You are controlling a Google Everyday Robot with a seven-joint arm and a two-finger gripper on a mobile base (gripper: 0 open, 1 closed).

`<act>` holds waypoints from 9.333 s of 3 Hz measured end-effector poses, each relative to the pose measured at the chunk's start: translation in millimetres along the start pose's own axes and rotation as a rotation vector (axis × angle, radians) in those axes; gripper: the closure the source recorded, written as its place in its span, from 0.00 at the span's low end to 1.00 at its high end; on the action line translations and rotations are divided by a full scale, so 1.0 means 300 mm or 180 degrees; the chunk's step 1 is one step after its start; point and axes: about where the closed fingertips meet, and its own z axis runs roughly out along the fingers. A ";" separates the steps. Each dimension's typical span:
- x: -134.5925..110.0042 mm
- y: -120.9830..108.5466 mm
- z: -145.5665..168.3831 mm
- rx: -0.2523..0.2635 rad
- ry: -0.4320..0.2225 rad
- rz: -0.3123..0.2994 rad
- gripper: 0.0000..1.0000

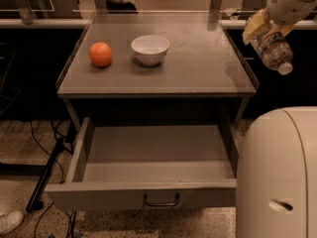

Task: Place water bottle into top drawer

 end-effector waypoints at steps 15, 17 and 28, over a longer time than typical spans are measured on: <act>0.531 0.673 0.288 -0.1446 0.0614 -0.0937 1.00; 0.627 0.693 0.395 -0.1440 0.0713 -0.0630 1.00; 0.659 0.686 0.792 -0.0928 0.0699 0.0281 1.00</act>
Offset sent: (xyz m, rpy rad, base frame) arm -0.1076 0.0083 0.0103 0.0500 0.0372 -0.0291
